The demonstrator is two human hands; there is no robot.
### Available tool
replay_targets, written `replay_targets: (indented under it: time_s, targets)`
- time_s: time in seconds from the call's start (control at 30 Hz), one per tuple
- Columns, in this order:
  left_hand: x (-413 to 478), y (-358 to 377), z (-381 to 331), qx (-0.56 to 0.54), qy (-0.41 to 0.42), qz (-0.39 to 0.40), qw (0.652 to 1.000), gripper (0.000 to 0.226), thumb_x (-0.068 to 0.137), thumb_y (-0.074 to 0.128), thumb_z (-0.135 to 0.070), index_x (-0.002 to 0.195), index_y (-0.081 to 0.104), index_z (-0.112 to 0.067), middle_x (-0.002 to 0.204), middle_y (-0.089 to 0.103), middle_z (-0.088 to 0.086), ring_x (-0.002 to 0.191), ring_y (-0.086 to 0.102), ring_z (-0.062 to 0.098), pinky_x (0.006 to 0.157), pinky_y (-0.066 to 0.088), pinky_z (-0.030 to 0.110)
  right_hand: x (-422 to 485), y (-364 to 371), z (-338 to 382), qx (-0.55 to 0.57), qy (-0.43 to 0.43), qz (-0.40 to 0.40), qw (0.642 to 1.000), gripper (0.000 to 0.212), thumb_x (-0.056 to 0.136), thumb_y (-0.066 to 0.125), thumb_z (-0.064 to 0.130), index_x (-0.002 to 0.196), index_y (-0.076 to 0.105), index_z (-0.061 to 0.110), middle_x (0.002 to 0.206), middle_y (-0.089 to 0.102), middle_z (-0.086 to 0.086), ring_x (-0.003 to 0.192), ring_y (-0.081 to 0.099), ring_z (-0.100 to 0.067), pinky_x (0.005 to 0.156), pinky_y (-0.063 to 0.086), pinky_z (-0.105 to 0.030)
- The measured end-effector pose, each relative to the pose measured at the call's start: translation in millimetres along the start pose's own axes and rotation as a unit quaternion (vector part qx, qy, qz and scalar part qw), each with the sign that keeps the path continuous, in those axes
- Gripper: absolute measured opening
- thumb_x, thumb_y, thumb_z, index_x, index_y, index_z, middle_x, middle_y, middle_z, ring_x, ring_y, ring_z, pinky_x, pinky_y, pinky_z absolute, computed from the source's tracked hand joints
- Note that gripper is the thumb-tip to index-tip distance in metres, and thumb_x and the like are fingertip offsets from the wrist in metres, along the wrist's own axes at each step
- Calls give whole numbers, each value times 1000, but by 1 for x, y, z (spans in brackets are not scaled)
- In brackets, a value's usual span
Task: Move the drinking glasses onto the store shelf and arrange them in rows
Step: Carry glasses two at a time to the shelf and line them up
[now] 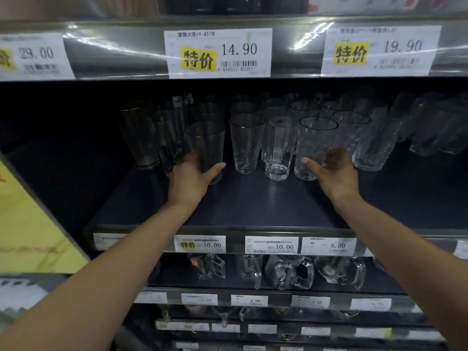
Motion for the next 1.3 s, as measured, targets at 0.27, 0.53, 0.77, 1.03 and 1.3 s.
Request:
replay_targets:
  time_s: [0.27, 0.53, 0.77, 1.03, 1.3]
  targets:
    - [0, 3, -3, 23, 7, 9, 1000, 58, 84, 69, -51, 102, 61, 3, 91, 70, 18, 90, 66, 35, 68, 40, 27, 1, 2, -2, -16, -4, -10, 1000, 53, 82, 74, 47, 116, 60, 10, 97, 61, -3, 92, 57, -19, 85, 45, -31]
    - [7, 11, 4, 33, 3, 18, 999, 65, 88, 62, -55, 117, 59, 3, 106, 69, 24, 101, 64, 42, 85, 54, 43, 6, 3, -9, 3, 24, -9, 1000, 51, 83, 72, 48, 113, 57, 10, 100, 62, 0, 93, 57, -17, 80, 39, -24]
    - [12, 18, 4, 30, 5, 49, 998, 65, 90, 65, -45, 135, 50, -1, 119, 65, 27, 108, 62, 43, 86, 51, 42, 14, 7, -15, -13, 19, -5, 1000, 42, 82, 69, 56, 98, 56, 19, 97, 66, -2, 97, 66, -27, 92, 51, -38]
    - [19, 24, 6, 56, 8, 52, 997, 61, 91, 63, -46, 126, 53, 3, 109, 67, 28, 101, 63, 43, 79, 50, 42, 18, 10, -18, -23, 28, -1, 999, 53, 85, 64, 59, 111, 65, 13, 101, 72, -10, 103, 66, -28, 95, 49, -35]
    - [23, 25, 7, 87, 8, 47, 995, 61, 90, 63, -51, 114, 57, 5, 100, 68, 30, 94, 65, 44, 74, 51, 43, 19, 11, -13, -37, 34, -9, 999, 54, 87, 63, 57, 112, 65, 9, 106, 70, -10, 110, 61, -27, 83, 38, -23]
Point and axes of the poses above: each hand's wrist, its own x-axis towards the middle knuckle, its own y-axis out of the palm, z = x × y, the point moved 3 cm from there along x, towards the middle knuckle
